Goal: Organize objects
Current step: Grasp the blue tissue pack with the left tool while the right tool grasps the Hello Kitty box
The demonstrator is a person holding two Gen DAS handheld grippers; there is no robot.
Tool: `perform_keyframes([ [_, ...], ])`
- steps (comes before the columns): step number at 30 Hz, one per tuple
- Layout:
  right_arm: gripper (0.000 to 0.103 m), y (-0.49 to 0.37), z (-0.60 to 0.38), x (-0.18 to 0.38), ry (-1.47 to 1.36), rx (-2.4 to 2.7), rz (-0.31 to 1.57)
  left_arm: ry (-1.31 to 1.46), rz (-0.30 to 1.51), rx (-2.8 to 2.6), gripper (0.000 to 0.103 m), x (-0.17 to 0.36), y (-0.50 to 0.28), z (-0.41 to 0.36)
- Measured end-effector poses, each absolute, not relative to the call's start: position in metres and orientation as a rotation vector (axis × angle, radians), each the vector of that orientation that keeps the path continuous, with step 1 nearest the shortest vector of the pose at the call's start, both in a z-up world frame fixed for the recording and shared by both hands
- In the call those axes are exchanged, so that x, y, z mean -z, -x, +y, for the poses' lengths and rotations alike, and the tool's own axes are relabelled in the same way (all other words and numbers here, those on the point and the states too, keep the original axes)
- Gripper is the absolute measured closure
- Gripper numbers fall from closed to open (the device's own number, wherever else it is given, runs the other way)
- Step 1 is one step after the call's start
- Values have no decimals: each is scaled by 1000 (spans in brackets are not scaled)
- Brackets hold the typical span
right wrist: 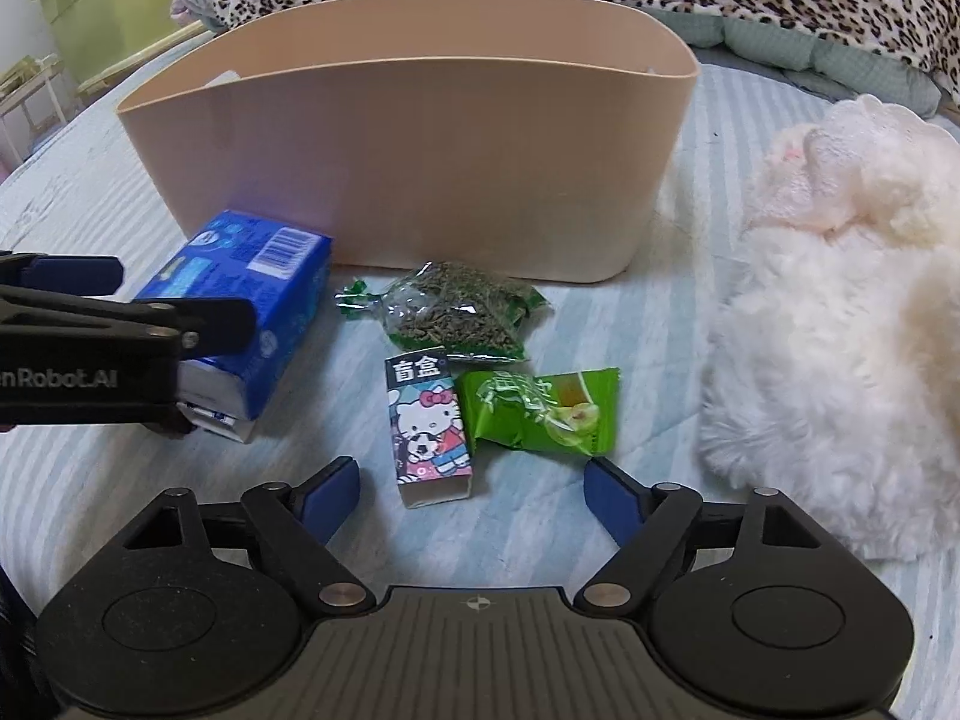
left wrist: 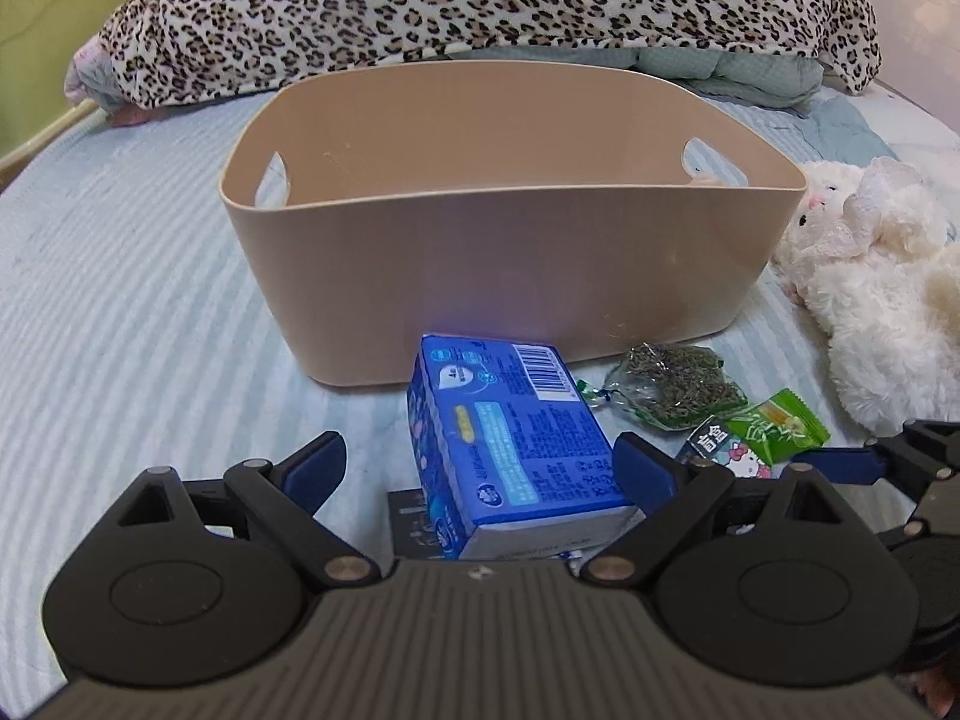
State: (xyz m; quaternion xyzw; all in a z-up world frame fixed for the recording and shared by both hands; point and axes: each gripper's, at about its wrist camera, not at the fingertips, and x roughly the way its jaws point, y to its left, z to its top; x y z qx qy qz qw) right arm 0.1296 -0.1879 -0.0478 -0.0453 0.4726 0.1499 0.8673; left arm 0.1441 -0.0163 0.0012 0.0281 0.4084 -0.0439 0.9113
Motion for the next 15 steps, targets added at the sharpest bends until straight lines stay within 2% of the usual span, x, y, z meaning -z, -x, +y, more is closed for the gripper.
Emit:
perform_keyframes([
  [2, 29, -127, -186, 48, 100, -317, 983, -43, 840, 99, 7, -2, -144, -17],
  [7, 51, -121, -180, 46, 101, -344, 967, -63, 826, 121, 9, 2, -143, -21],
  [8, 54, -121, -180, 46, 102, -348, 964, -70, 824, 125, 11, 4, -143, -21],
  [10, 66, -119, -179, 45, 100, -355, 957, -52, 832, 157, 30, 6, -144, -19],
  [12, 77, -122, -183, 45, 89, -358, 956, -20, 836, 176, 32, 7, -144, -14],
  [15, 80, -125, -186, 45, 67, -360, 958, -20, 830, 189, 37, 6, -142, -10],
])
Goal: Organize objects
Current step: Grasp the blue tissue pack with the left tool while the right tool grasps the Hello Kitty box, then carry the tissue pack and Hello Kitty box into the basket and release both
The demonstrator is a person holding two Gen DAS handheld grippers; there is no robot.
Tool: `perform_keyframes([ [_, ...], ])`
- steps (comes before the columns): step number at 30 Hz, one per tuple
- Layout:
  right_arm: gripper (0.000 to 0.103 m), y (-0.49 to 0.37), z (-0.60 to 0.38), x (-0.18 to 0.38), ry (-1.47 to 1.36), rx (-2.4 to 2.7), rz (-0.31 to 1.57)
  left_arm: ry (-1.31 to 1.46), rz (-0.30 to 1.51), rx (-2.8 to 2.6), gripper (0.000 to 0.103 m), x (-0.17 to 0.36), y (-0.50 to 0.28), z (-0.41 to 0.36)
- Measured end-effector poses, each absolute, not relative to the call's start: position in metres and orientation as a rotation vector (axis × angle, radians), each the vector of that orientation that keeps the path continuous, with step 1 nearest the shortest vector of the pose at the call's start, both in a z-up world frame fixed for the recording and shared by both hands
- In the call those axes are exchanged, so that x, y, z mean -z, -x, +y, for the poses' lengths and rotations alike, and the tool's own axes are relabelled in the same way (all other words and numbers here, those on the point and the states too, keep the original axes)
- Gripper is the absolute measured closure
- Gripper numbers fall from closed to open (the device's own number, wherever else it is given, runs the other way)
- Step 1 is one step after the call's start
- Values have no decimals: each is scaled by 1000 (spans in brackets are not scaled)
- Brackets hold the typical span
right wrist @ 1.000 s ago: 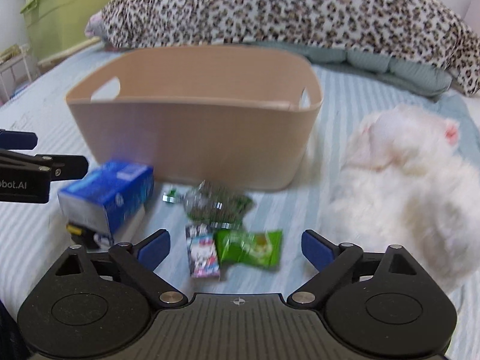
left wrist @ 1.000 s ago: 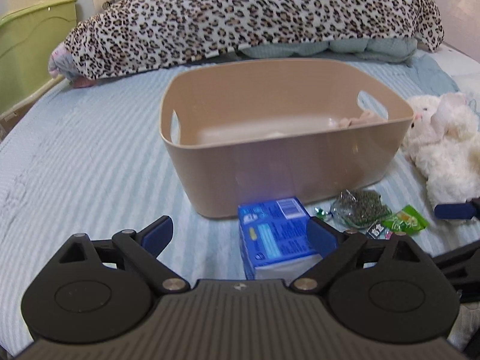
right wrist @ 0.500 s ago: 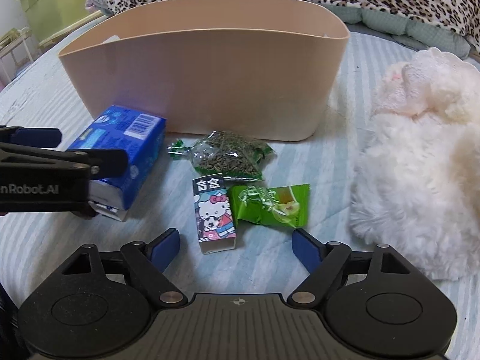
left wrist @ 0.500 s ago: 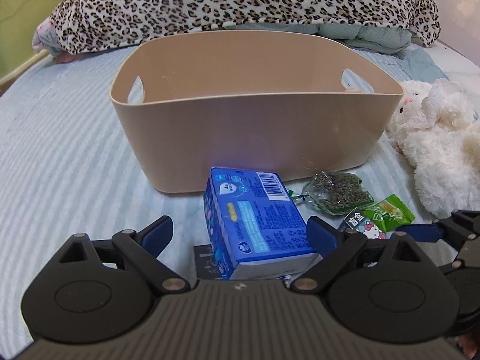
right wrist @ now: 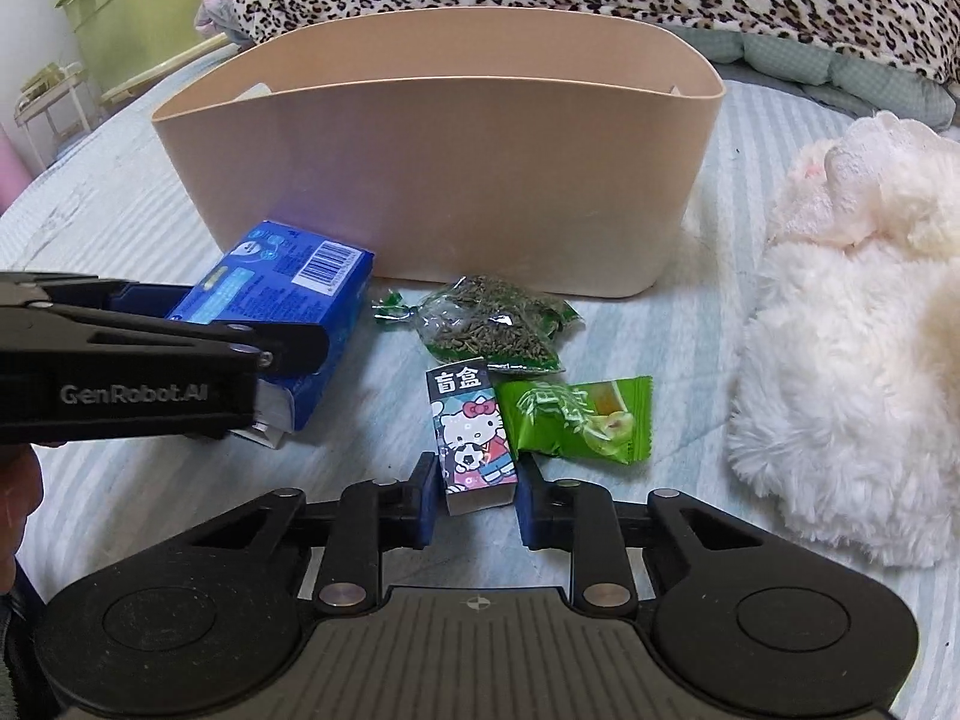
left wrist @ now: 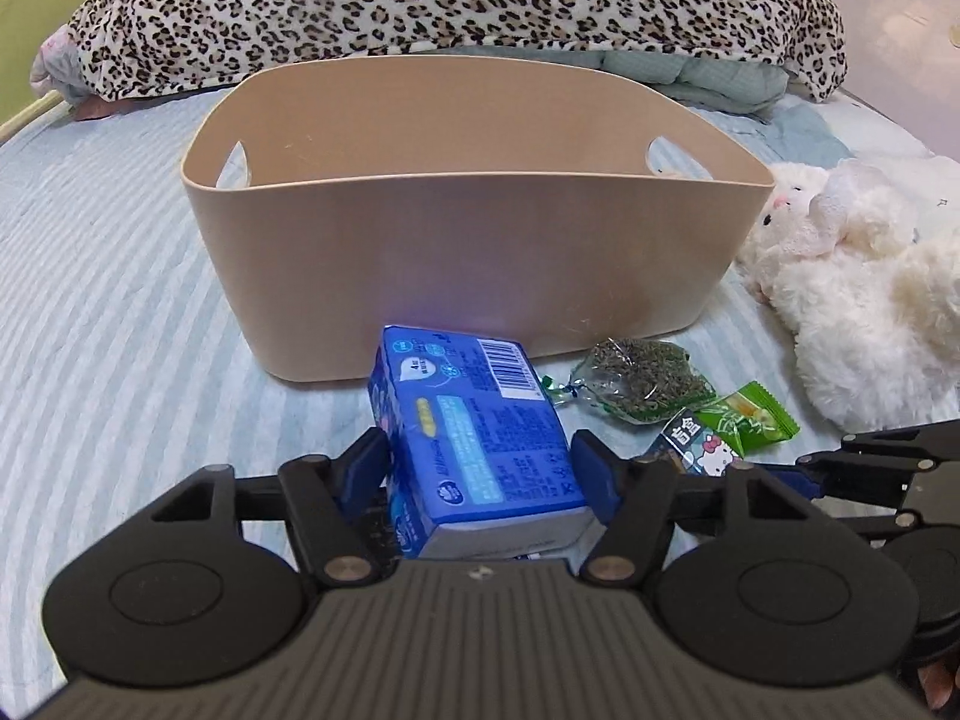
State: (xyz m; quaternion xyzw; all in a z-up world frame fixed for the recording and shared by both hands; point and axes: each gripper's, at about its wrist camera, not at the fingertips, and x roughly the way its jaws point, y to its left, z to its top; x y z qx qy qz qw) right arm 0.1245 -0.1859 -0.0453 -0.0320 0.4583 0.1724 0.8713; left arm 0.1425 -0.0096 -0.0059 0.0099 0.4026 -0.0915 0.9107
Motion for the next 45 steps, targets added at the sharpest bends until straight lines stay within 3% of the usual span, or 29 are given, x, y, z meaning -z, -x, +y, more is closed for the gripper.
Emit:
perform_keyframes([
  [8, 82, -122, -188, 43, 60, -384, 948, -9, 839, 229, 48, 2, -140, -2],
  [11, 82, -122, -191, 41, 50, -388, 945, -50, 840, 224, 44, 4, -140, -14],
  [16, 82, -121, -194, 41, 43, -373, 956, -110, 852, 215, 28, 12, -146, -38],
  [21, 82, -122, -197, 43, 33, -364, 961, -166, 879, 194, 25, 19, -154, -51],
  [31, 82, -121, -201, 42, 26, -368, 949, -115, 865, 214, 44, 11, -147, -35],
  [45, 82, -106, -216, 3, -35, -380, 832, -85, 715, 227, 46, -58, -110, -3],
])
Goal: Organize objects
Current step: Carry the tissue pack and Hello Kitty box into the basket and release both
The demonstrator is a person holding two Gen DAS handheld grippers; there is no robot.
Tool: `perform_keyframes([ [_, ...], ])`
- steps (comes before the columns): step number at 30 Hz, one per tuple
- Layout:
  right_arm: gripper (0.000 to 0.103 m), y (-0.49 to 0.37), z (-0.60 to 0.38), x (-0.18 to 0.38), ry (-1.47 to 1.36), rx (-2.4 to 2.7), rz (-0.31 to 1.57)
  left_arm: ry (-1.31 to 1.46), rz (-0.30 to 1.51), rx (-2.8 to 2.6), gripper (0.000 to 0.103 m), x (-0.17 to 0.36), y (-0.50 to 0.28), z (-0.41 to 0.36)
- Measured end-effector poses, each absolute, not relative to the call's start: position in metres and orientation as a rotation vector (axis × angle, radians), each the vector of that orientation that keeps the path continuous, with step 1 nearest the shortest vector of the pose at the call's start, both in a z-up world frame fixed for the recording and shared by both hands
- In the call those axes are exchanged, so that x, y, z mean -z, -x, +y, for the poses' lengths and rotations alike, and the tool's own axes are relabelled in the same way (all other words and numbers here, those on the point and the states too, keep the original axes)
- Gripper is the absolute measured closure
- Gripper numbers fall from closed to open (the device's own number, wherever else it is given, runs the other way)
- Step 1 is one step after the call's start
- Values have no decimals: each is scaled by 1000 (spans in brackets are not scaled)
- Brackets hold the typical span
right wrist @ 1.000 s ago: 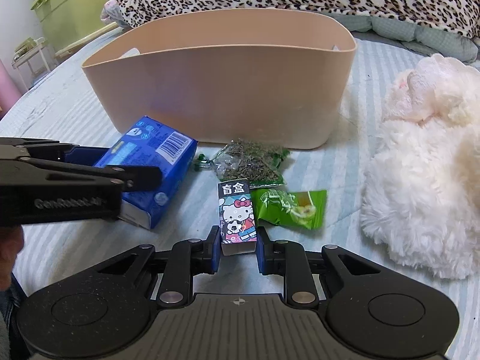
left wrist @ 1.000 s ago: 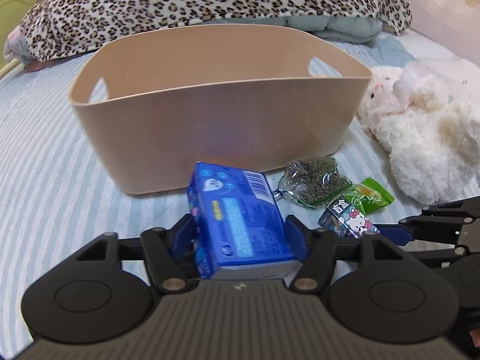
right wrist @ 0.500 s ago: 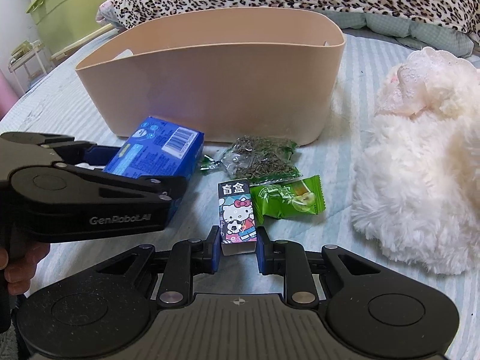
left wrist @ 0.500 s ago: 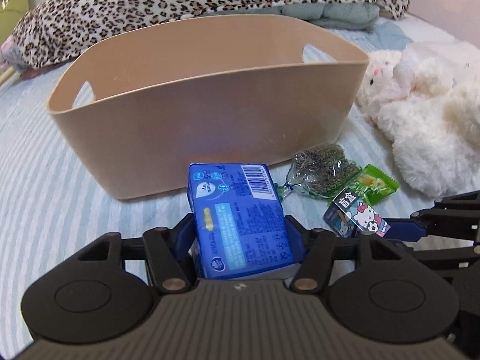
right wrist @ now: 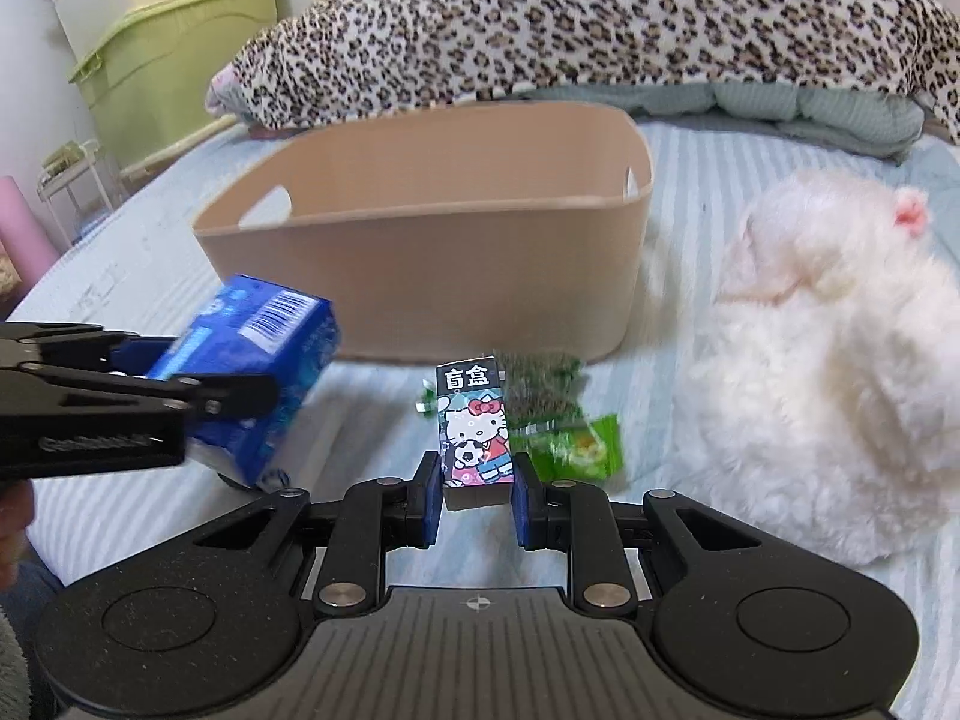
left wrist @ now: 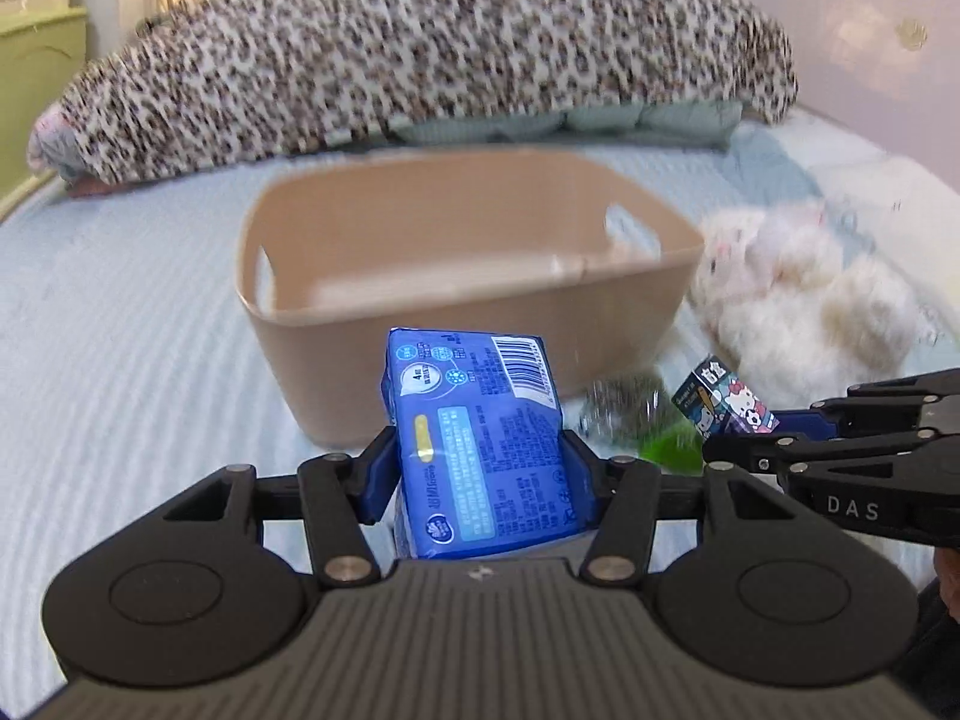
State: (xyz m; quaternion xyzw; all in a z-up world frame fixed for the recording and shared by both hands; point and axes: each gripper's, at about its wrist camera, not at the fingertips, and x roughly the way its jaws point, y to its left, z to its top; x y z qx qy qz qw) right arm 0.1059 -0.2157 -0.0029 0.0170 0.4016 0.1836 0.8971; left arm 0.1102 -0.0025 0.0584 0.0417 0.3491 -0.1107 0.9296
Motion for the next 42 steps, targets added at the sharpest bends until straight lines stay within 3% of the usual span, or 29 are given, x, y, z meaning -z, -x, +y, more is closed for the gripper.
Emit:
perform_keyframes([
  [6, 82, -113, -218, -37, -51, -393, 732, -65, 601, 191, 46, -103, -118, 12],
  [12, 82, -141, -214, -67, -63, -375, 646, -78, 603, 137, 46, -114, -163, 12],
  [20, 82, -185, -191, -76, -56, -343, 614, -125, 649, 56, 46, -92, -220, 0],
  [30, 81, -233, -163, -40, 26, -248, 691, -128, 727, -23, 42, -57, -245, -5],
  [32, 69, -235, -162, -36, 22, -242, 707, -100, 724, -11, 39, -58, -239, -2],
  [37, 31, -219, -169, -45, 28, -246, 652, -89, 637, -80, 4, -72, -216, 4],
  [42, 10, -194, -191, -53, 2, -251, 636, -64, 631, -47, 3, -84, -193, 15],
])
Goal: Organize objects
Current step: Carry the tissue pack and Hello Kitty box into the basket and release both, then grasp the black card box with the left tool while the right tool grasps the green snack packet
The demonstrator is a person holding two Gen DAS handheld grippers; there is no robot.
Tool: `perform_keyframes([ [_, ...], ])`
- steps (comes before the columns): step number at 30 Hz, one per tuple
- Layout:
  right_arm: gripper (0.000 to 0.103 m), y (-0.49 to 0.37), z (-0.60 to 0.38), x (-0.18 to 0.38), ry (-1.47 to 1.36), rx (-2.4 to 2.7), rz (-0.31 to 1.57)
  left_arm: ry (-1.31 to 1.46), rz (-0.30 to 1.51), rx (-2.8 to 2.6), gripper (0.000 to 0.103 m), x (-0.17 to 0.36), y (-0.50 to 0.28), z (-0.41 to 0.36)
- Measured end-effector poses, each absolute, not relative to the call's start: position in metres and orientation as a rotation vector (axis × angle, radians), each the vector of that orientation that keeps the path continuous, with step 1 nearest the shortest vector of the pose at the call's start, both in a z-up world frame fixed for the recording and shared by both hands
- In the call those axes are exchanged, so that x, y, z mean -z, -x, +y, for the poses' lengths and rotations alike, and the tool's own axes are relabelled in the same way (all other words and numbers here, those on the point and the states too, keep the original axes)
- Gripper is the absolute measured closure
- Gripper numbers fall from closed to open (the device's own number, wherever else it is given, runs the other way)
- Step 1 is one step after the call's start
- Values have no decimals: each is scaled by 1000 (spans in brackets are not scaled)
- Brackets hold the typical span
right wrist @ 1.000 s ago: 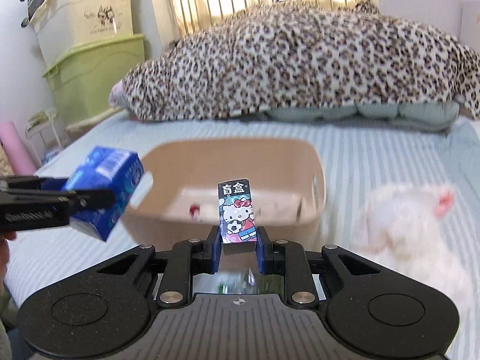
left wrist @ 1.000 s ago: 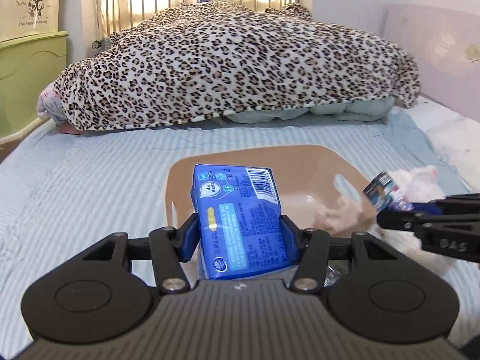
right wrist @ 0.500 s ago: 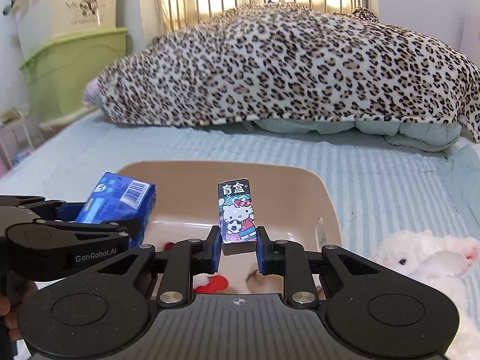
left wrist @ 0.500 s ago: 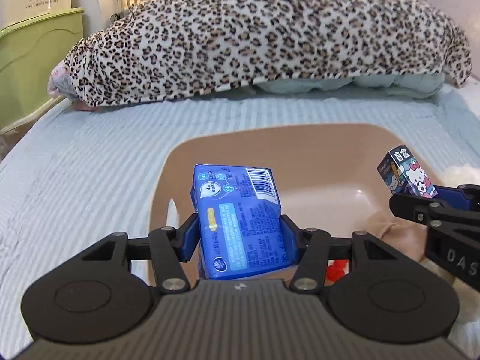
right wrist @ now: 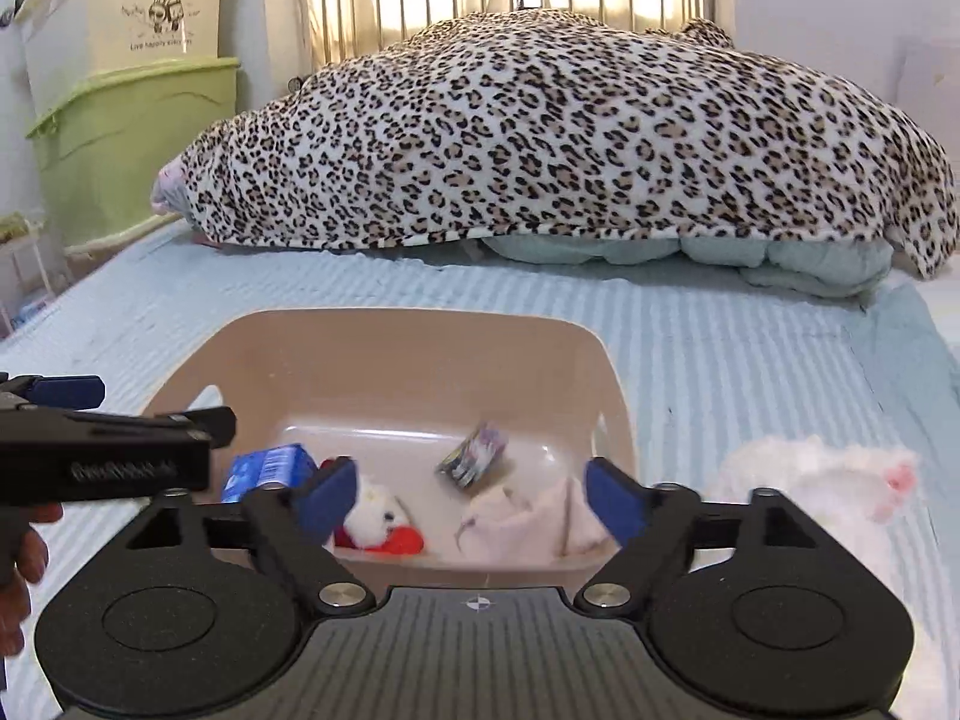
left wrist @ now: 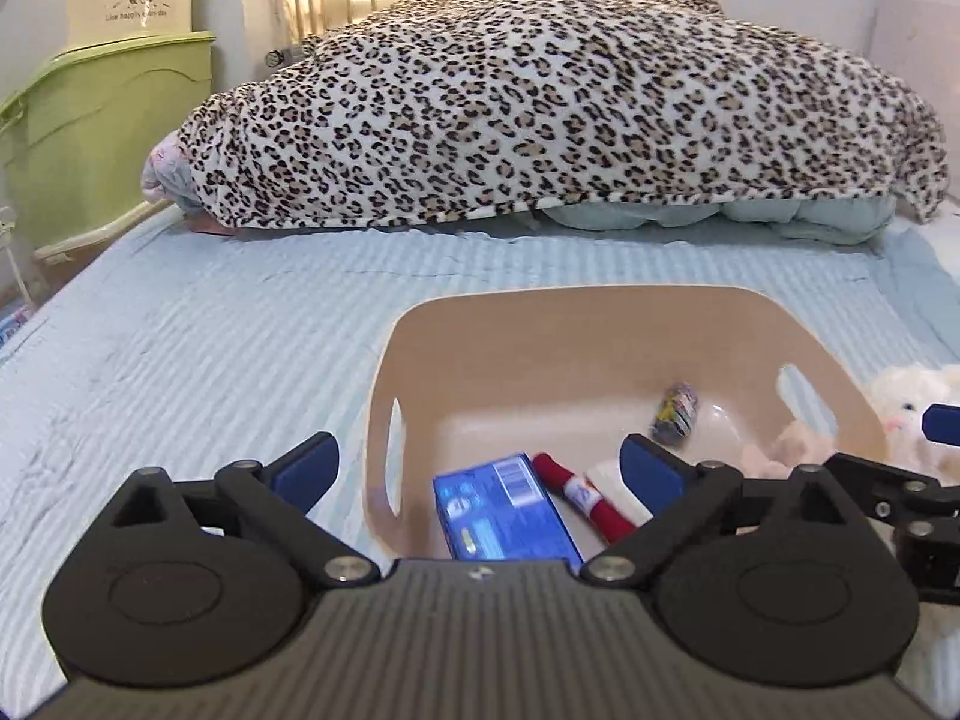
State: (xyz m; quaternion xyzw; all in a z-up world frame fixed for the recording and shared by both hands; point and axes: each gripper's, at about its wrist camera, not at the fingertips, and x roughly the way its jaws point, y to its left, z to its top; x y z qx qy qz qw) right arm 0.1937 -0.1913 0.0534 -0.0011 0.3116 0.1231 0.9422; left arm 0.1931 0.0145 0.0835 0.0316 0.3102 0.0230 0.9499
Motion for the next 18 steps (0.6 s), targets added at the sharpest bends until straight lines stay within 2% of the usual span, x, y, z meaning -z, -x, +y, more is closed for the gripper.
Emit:
perform_keyframes([
  [7, 1, -157, -223, -51, -7, -237, 644, -65, 608, -24, 3, -81, -153, 21],
  [18, 0, -136, -226, -1, 64, -237, 769, -58, 726, 14, 3, -34, -128, 36],
])
